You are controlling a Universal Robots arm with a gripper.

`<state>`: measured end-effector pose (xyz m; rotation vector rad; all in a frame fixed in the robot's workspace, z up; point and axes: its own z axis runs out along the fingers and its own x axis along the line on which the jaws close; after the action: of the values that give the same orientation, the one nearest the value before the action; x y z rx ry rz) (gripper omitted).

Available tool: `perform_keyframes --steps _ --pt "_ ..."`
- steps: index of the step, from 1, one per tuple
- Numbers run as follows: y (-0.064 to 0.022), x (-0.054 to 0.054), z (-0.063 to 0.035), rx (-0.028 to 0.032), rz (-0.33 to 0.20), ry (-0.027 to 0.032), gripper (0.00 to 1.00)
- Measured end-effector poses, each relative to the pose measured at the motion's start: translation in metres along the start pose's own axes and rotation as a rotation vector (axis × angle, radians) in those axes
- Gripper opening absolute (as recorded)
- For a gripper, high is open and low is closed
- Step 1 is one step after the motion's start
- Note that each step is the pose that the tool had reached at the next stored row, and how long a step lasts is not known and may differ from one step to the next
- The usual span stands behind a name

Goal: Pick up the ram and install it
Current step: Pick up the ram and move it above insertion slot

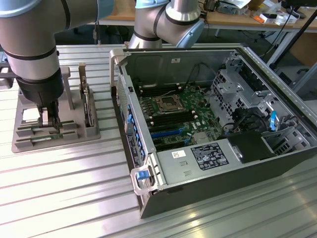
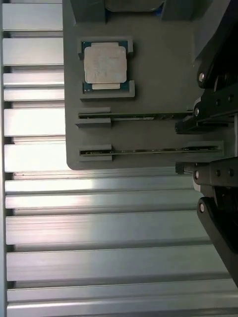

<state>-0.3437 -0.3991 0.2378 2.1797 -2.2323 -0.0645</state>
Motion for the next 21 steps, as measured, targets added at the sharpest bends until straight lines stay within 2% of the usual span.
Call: perform_keyframes --steps 17,21 --pt "0.0133 0.001 0.0301 0.0004 0.0 0.0069 0.36" --pt "0.0135 0.001 0.0312 0.0004 0.0 0.007 0.35"
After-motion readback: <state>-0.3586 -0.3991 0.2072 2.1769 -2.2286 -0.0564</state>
